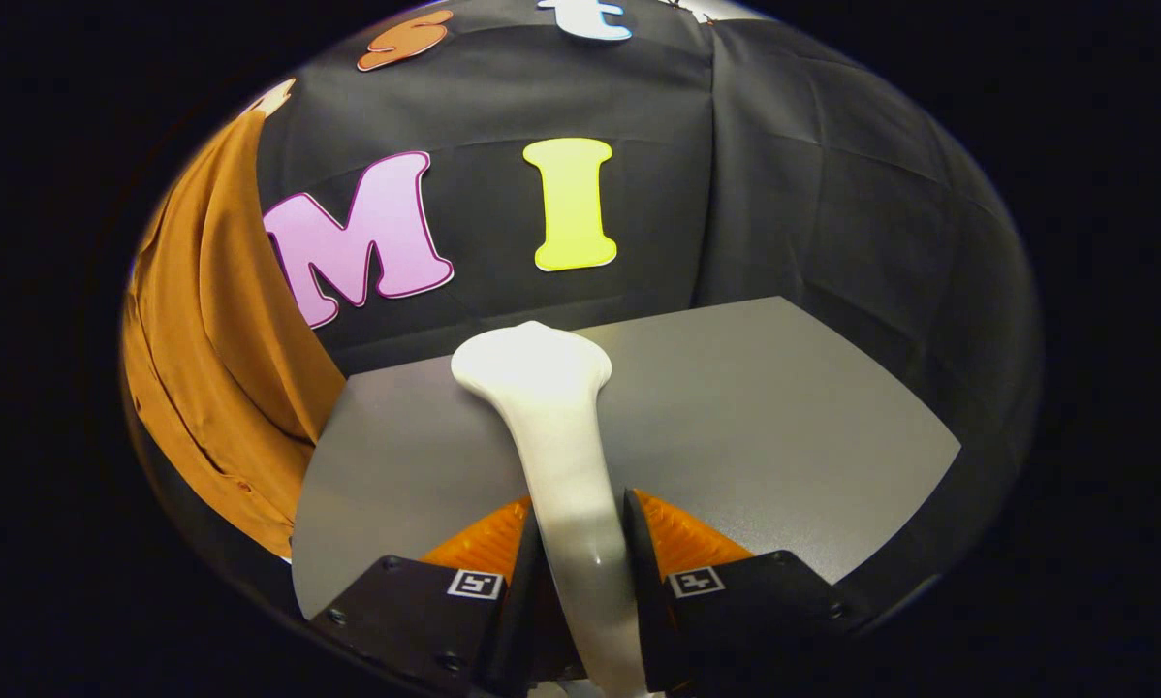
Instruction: Iron the clothes twice with a garment steamer, once on the left side and once on the right side.
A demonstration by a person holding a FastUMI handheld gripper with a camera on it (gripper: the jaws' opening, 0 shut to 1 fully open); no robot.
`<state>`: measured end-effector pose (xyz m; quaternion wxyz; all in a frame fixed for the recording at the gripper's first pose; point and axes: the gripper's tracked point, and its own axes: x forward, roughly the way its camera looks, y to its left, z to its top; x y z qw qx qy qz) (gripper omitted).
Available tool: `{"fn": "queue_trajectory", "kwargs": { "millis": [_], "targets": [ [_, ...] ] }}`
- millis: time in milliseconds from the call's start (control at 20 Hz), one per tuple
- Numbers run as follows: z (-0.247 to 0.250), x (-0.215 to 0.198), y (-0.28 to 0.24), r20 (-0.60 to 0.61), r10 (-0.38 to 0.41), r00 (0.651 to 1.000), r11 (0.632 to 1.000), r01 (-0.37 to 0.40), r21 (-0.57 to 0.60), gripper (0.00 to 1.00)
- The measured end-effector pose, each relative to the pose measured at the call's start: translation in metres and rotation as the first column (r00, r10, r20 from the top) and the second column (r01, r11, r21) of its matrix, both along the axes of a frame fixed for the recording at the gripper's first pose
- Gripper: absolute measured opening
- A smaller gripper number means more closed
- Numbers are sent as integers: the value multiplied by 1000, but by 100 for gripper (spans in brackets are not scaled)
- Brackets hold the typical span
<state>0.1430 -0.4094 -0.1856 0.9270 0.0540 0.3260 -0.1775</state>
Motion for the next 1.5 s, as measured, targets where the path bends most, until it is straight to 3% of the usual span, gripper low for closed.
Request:
{"fn": "queue_trajectory", "kwargs": {
  "millis": [50, 100, 400, 950, 1250, 1500],
  "targets": [
    [6, -3, -4, 17, -20, 1000, 1000, 20, 12, 47],
    [9, -5, -11, 43, -45, 998, 999, 44, 28, 39],
    [59, -40, -6, 185, -86, 979, 996, 85, 17, 39],
    [112, -117, 93, 297, -150, 943, 985, 168, -38, 38],
    [130, -119, 180, 316, -54, 947, 992, 88, -94, 38],
    [124, -96, 242, 307, 34, 951, 995, -4, -97, 38]
  ]
}}
